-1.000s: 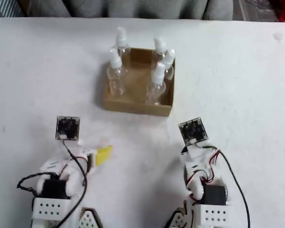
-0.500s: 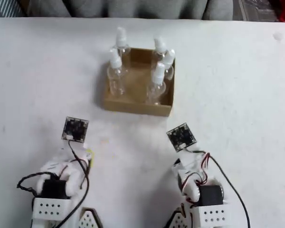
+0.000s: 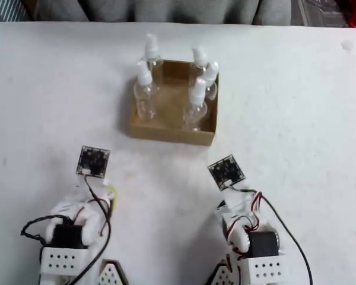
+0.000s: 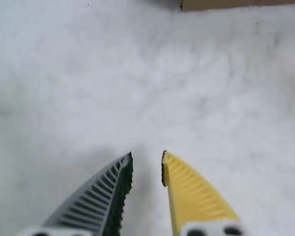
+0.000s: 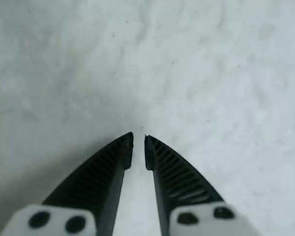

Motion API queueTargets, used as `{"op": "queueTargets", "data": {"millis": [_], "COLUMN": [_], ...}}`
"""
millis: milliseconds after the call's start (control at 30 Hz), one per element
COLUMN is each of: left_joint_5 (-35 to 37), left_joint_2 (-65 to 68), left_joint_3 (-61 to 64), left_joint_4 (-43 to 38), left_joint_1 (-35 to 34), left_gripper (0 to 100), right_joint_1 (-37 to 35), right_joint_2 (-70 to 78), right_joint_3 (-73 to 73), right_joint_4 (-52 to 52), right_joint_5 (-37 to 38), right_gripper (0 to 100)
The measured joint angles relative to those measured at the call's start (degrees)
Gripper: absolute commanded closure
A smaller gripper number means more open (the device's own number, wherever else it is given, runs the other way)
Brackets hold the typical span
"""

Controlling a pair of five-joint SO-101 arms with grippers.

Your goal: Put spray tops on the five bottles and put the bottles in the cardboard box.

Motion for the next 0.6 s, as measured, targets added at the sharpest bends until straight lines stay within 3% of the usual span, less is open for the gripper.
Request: {"op": "queueTargets", "data": {"millis": [600], "left_joint_5": [0.00], "left_joint_2": [-8.70], "left_joint_3": [-0.26], "left_joint_4": [0.00], "left_joint_1": [-0.53], "left_gripper": [90], "right_joint_1": [-0.09], "right_joint_2": [-0.62], "right_joint_3": [0.00], "right_joint_4": [0.00], "right_joint_5": [0.00], "right_gripper": [97.8]}}
